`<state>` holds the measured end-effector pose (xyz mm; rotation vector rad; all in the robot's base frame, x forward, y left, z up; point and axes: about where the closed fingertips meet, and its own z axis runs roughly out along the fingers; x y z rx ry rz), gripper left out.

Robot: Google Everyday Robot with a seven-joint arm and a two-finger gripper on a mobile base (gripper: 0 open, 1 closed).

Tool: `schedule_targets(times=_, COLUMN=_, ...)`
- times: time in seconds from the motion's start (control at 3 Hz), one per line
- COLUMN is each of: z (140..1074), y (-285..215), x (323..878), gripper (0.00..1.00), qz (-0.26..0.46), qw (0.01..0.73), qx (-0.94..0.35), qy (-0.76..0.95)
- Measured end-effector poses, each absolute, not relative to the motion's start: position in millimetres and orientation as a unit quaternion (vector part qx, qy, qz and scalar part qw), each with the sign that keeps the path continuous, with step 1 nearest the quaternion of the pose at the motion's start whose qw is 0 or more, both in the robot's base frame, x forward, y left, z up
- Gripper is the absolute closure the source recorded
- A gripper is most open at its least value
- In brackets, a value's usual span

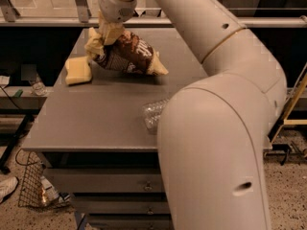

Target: Move brown chip bag near sponge

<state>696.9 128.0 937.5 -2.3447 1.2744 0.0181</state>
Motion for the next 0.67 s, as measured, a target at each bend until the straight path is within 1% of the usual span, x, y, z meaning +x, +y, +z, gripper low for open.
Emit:
schedule_targets(times=0.33, z=932.1, y=157.0, x=690.6, gripper=1.00, qz=0.017, qw=0.235, qx=-0.869, qy=0.435)
schedule_targets(times=0.67, z=933.6, y=175.0, x=686.8, gripper=1.00, qz=0.022, qw=0.241, qx=-0.876, qy=0.416)
